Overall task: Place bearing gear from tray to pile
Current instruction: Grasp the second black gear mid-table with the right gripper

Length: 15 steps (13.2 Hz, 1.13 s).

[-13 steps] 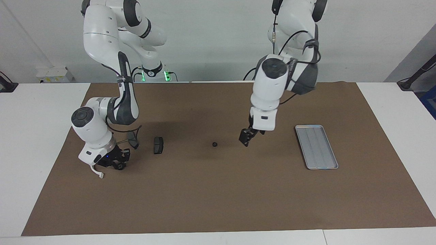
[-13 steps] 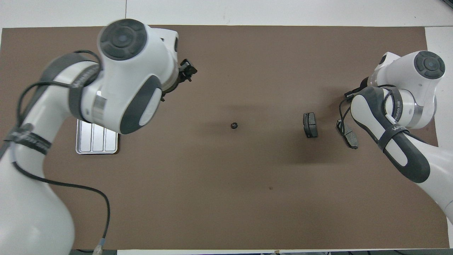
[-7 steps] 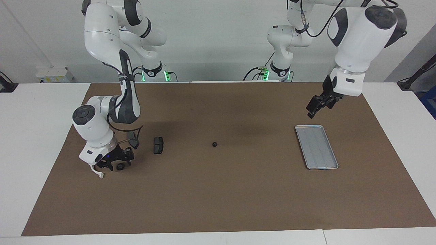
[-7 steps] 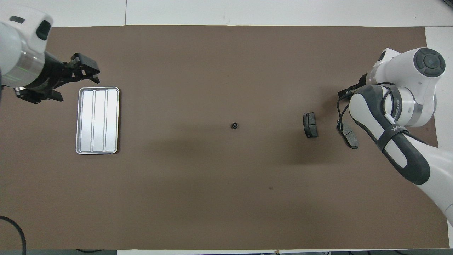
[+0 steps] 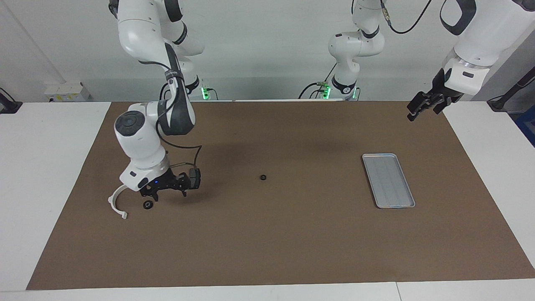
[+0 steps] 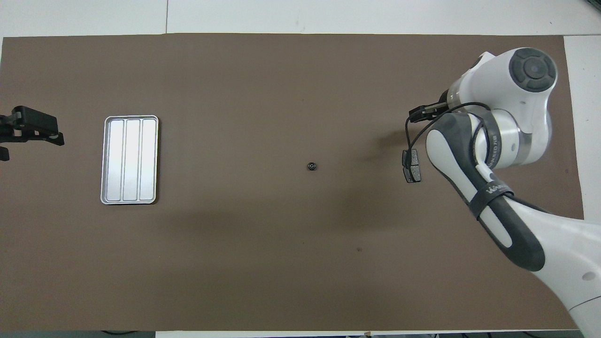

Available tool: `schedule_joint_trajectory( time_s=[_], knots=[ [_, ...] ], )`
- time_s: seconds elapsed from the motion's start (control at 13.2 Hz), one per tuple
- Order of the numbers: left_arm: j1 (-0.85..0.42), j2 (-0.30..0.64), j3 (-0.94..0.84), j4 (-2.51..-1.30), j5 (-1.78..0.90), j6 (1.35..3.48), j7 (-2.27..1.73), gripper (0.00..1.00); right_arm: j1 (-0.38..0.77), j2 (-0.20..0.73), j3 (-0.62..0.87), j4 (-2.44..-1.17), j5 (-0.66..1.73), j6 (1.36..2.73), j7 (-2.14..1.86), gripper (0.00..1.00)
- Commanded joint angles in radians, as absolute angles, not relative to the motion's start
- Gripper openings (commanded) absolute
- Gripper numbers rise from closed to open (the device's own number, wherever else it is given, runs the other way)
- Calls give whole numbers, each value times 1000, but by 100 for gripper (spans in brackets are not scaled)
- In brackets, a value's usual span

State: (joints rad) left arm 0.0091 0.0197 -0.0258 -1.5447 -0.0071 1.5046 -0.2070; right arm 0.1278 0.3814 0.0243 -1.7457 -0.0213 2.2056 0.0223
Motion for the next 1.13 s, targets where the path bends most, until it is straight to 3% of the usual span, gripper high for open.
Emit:
schedule_joint_trajectory(
  time_s=[0.0,0.3,0.76,1.06],
  knots=[
    [26,-37,-43,-1628,-14,1545,-173,100,245,362,23,-1740,-74,2149,229,100],
    [28,-32,-43,-1629,-18,1568,-173,100,392,344,28,-1741,-75,2143,477,100],
    [23,-32,-40,-1641,-18,1603,-172,100,477,325,51,-1781,-58,2180,523,100],
    [12,-37,-40,-1654,-18,1600,-172,100,525,366,71,-1782,-40,2236,526,100]
  ],
)
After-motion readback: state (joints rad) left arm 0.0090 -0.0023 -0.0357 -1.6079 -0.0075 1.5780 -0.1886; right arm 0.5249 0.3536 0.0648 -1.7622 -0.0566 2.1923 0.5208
